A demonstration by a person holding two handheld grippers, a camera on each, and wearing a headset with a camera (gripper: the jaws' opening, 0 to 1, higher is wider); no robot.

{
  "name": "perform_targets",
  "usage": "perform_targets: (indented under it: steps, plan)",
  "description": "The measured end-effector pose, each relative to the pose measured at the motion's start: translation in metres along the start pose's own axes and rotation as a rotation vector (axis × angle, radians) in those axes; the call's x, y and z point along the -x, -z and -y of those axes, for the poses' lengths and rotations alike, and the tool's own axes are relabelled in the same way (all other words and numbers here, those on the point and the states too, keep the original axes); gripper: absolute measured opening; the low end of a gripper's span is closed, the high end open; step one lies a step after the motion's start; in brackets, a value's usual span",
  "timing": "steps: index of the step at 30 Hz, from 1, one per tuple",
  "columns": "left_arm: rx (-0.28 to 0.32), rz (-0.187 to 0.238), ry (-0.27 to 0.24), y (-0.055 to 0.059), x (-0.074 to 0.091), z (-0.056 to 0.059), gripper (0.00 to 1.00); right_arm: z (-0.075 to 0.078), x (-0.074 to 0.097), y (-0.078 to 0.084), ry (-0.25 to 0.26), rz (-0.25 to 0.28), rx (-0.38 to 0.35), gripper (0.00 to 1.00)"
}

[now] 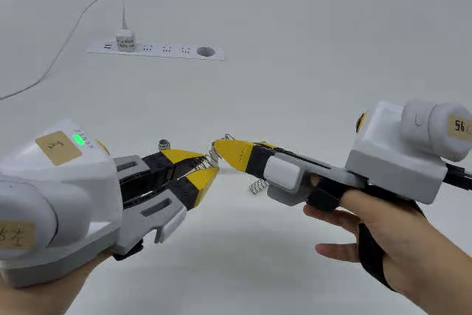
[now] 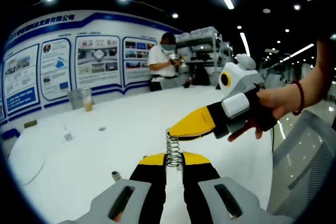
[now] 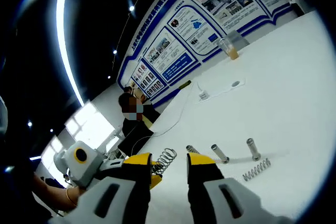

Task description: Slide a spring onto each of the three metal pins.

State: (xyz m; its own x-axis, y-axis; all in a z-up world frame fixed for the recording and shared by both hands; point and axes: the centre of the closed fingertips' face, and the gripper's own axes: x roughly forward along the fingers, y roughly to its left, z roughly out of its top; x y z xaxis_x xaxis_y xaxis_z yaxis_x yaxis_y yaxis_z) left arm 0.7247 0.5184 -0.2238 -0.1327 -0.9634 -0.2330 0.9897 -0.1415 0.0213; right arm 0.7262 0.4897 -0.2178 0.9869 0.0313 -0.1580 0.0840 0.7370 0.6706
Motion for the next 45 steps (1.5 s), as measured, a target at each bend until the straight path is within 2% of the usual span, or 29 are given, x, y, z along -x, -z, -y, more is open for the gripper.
perform_targets:
  steps: [4,7,14,17,22,24,27,29,36,41,45]
  plan:
    - [0.007,0.009,-0.004,-0.001,0.001,-0.001,0.1,-0.003,-0.002,0.002,-0.011,-0.006,-0.018,0.23]
    - [0.008,0.019,-0.006,-0.003,0.002,-0.002,0.1,-0.006,-0.003,0.001,-0.027,0.0,-0.076,0.19]
    - [0.01,0.036,0.003,-0.007,0.002,0.002,0.11,-0.01,-0.005,0.001,-0.052,0.004,-0.152,0.14]
    - [0.0,0.036,0.005,-0.007,0.002,0.001,0.11,-0.013,-0.005,0.002,-0.082,0.001,-0.185,0.13]
    - [-0.004,0.026,0.013,-0.007,0.003,0.002,0.11,-0.018,-0.004,0.003,-0.1,-0.004,-0.186,0.12]
    - [-0.005,0.018,0.014,-0.006,0.002,0.003,0.12,-0.019,-0.004,0.004,-0.101,-0.004,-0.165,0.11]
    - [-0.013,-0.017,0.02,-0.001,0.001,0.003,0.15,-0.02,-0.005,0.003,-0.095,0.0,-0.137,0.11]
    - [-0.02,-0.02,0.018,-0.001,0.001,0.003,0.18,-0.02,-0.005,0.001,-0.09,0.004,-0.115,0.11]
    - [-0.019,-0.069,0.018,0.01,0.002,0.003,0.25,-0.014,-0.008,-0.004,-0.063,0.003,0.004,0.11]
    - [-0.01,-0.092,0.014,0.019,0.003,0.003,0.33,-0.007,-0.011,-0.009,-0.04,0.0,0.109,0.11]
    - [-0.004,-0.109,0.007,0.025,0.004,0.003,0.37,-0.001,-0.014,-0.012,-0.019,-0.015,0.227,0.11]
